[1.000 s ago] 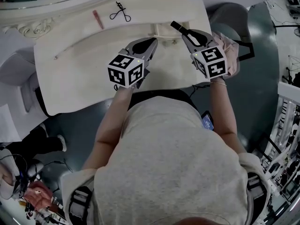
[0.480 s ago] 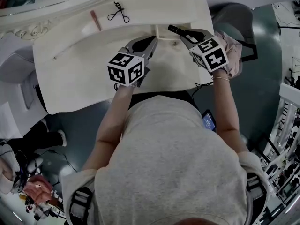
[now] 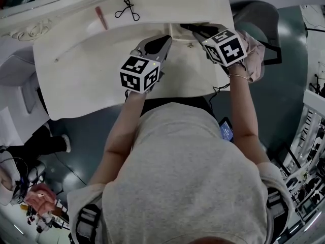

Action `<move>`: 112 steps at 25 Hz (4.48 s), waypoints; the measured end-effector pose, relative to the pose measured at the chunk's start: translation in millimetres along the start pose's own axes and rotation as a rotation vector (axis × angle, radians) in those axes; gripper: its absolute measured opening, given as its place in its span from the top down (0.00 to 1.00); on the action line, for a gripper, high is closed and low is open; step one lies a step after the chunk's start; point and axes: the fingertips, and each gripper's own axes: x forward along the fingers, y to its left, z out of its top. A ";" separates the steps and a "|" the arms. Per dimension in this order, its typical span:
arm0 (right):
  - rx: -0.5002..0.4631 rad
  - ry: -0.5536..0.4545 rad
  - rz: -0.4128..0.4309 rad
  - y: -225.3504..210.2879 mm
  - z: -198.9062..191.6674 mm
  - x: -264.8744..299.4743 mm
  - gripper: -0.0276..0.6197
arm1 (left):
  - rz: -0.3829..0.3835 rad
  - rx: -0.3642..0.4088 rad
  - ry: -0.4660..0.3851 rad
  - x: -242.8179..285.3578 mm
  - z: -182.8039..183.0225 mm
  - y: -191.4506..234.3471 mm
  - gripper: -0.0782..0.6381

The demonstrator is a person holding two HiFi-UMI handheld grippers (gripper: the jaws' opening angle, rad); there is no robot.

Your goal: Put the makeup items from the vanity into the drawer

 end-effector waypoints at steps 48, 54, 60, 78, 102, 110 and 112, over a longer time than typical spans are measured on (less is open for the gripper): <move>0.055 -0.215 -0.116 12.7 22.7 -27.5 0.80 | 0.029 0.009 -0.045 -33.1 3.4 -1.9 0.88; 0.091 -0.369 -0.219 18.2 38.7 -56.0 0.80 | 0.016 0.064 -0.035 -39.6 3.7 -8.8 0.88; 0.148 -0.541 -0.256 31.3 52.7 -87.0 0.83 | -0.018 0.137 -0.034 -49.2 6.6 -21.3 0.88; 0.114 -0.736 -0.198 80.5 74.4 -139.7 0.94 | -0.070 0.240 -0.103 -73.3 36.7 -51.7 0.88; -0.127 -0.500 -0.006 137.5 69.9 -114.5 0.95 | -0.076 0.189 -0.088 -96.9 24.2 -45.9 0.88; -0.158 -0.467 0.028 143.4 67.3 -107.0 0.95 | -0.078 0.162 -0.071 -93.2 15.8 -42.3 0.88; -0.153 -0.464 0.033 143.1 66.2 -106.3 0.95 | -0.080 0.156 -0.072 -92.1 14.9 -43.0 0.88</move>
